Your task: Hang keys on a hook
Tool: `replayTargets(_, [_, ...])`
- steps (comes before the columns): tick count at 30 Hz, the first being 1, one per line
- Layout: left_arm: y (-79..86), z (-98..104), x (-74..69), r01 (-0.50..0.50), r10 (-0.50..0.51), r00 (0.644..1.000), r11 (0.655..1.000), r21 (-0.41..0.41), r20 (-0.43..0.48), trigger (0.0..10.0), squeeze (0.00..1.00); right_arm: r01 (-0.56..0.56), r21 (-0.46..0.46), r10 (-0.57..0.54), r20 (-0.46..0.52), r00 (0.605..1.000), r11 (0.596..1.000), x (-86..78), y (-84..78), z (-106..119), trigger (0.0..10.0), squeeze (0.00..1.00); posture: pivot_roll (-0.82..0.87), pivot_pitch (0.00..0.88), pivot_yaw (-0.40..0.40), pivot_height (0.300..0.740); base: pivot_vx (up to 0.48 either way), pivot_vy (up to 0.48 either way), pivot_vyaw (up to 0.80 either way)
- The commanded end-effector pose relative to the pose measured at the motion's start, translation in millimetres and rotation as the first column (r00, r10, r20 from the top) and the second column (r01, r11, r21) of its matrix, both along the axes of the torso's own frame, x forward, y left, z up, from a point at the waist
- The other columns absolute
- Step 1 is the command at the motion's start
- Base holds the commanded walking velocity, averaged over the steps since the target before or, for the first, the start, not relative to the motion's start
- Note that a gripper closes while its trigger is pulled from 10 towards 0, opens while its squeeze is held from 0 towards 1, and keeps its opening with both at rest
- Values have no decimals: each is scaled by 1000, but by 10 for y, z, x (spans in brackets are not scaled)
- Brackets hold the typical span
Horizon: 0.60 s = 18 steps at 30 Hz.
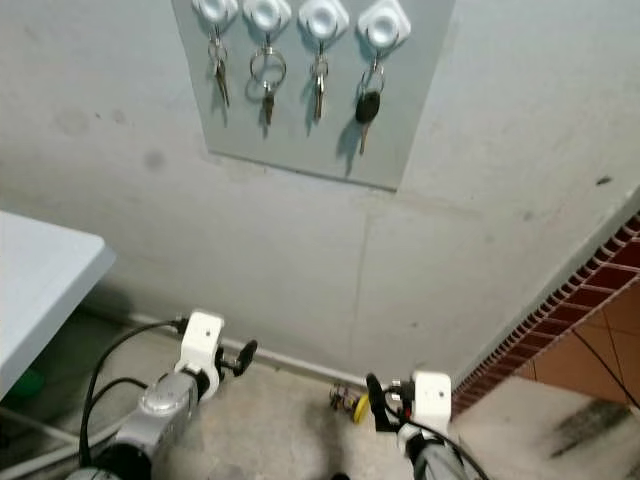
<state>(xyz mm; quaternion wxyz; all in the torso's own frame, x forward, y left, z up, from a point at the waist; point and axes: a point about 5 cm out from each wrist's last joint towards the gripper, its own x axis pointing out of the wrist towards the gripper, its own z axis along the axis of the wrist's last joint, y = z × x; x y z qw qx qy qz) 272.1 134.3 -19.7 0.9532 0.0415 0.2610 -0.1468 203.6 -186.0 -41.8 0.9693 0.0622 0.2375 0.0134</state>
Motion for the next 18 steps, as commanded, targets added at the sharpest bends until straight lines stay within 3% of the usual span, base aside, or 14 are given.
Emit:
replayTargets(1, [60,-153,-158,0,1,997,1000,23,-72,10000,1000,47,-26,-49,-88,995,999,-163,-62,-166,10000,0,-34,110,21,740,0,0,0])
replayTargets(4, [106,-227,-241,-7,13,994,999,49,-109,10000,1000,61,-32,-65,-137,988,998,-241,-70,-242,10000,35,-37,109,23,740,0,0,0])
replayTargets(5, [150,-288,-310,-14,26,989,996,83,-145,10000,1000,59,-31,-63,-171,983,998,-300,-60,-295,10000,831,-39,111,22,740,0,0,0])
replayTargets(6, [167,-310,-337,-20,34,987,996,85,-160,10000,1000,68,-27,-72,-189,979,997,-328,-60,-319,10000,1000,-41,113,22,740,0,0,0])
replayTargets(7, [167,-310,-337,-20,34,987,996,85,-160,10000,1000,68,-27,-72,-189,979,997,-328,-60,-319,10000,1000,-41,113,22,740,0,0,0])
replayTargets(8, [179,-324,-356,-24,38,985,996,82,-171,10000,0,78,-15,-79,-202,976,997,-354,-60,-338,10000,1000,-41,113,22,740,0,0,0])
replayTargets(10, [199,-345,-388,-29,41,982,997,68,-186,10000,0,76,-29,-81,-240,967,997,-423,-60,-385,10000,1000,-40,117,20,740,0,0,0])
replayTargets(11, [203,-344,-387,-25,38,982,997,70,-186,10000,0,67,-41,-75,-258,963,997,-455,-57,-408,10000,329,-36,124,17,740,0,0,0])
replayTargets(13, [204,-342,-384,-22,35,982,997,73,-185,10000,0,59,-49,-70,-268,961,997,-475,-55,-422,10000,329,-36,124,17,740,0,0,0])
replayTargets(14, [201,-336,-375,-14,27,983,997,76,-179,10000,0,61,-39,-70,-279,958,997,-496,-52,-435,10000,0,-29,132,13,740,0,0,0])
replayTargets(18, [193,-314,-345,22,-5,986,994,105,-164,10000,0,66,-20,-70,-295,953,998,-529,-43,-457,10000,0,-16,155,6,740,0,0,0])
